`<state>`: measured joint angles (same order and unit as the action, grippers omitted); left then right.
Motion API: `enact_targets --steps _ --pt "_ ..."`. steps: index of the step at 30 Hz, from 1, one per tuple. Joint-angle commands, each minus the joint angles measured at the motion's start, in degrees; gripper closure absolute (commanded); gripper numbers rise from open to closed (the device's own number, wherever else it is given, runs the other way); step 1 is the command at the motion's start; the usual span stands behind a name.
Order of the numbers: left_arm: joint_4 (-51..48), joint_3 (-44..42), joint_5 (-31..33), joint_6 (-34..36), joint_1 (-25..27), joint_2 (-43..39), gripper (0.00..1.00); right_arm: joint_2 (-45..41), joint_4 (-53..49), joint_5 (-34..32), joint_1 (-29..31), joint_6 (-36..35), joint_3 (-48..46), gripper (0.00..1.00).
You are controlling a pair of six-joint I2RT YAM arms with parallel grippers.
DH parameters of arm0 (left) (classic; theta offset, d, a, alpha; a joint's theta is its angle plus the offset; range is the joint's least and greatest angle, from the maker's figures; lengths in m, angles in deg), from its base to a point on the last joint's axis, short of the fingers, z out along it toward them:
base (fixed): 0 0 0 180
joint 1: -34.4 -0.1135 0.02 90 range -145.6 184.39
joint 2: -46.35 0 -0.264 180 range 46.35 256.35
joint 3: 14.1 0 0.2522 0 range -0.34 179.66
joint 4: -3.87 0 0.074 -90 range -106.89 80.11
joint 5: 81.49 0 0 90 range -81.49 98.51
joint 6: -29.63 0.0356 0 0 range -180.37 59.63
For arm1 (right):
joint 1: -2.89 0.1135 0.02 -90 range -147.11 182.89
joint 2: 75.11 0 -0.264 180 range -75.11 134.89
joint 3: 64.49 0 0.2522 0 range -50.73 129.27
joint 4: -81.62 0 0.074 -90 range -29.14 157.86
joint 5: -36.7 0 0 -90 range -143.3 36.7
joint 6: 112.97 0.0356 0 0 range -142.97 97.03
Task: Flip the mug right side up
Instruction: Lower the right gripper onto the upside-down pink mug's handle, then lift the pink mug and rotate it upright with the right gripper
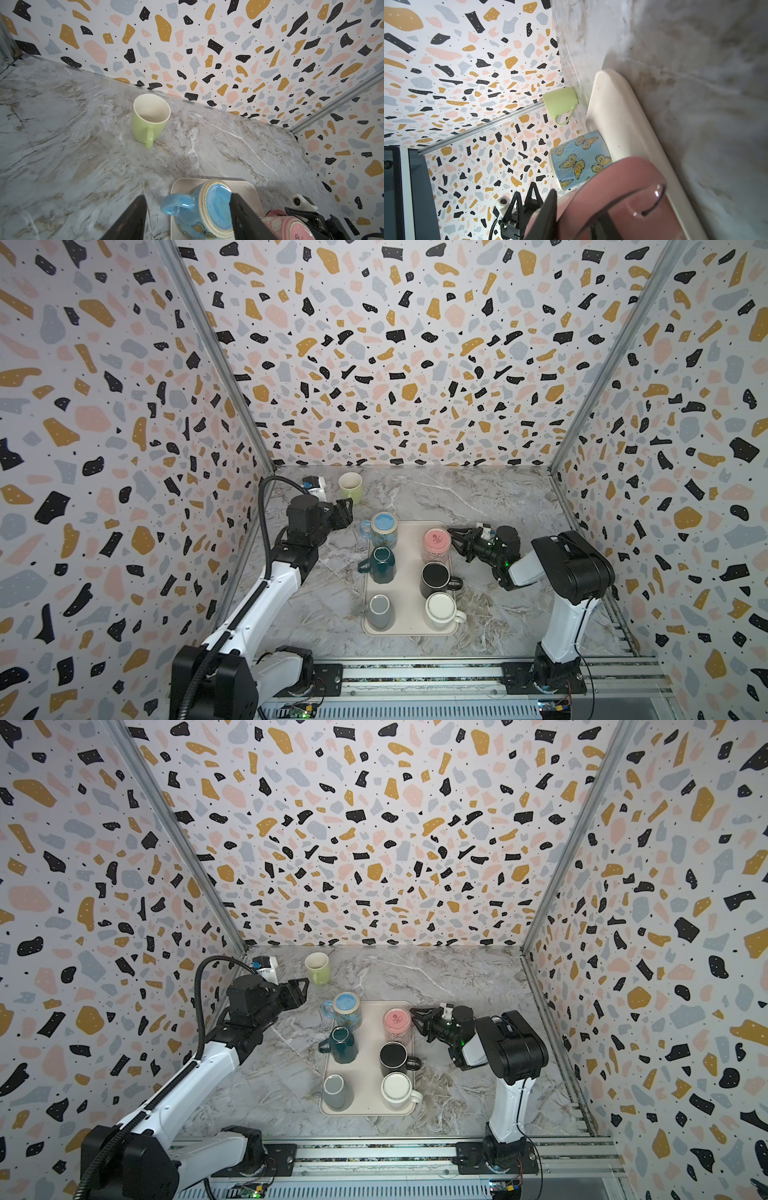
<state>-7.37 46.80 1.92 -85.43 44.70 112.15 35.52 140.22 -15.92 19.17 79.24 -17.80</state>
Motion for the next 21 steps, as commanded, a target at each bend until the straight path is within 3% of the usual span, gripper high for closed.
enact_targets --steps 1,8,21 --pt "0.2 1.5 0.1 1.1 0.2 -0.9 0.36 1.0 2.3 0.3 0.4 -1.0 1.2 0.83" --pt "-0.2 1.7 0.3 1.3 0.2 -1.1 0.36 1.9 2.9 0.7 0.9 -0.8 3.2 1.0" --pt "-0.4 1.9 0.6 1.6 0.2 -1.9 0.36 0.1 4.4 2.9 1.3 -3.2 8.3 1.0"
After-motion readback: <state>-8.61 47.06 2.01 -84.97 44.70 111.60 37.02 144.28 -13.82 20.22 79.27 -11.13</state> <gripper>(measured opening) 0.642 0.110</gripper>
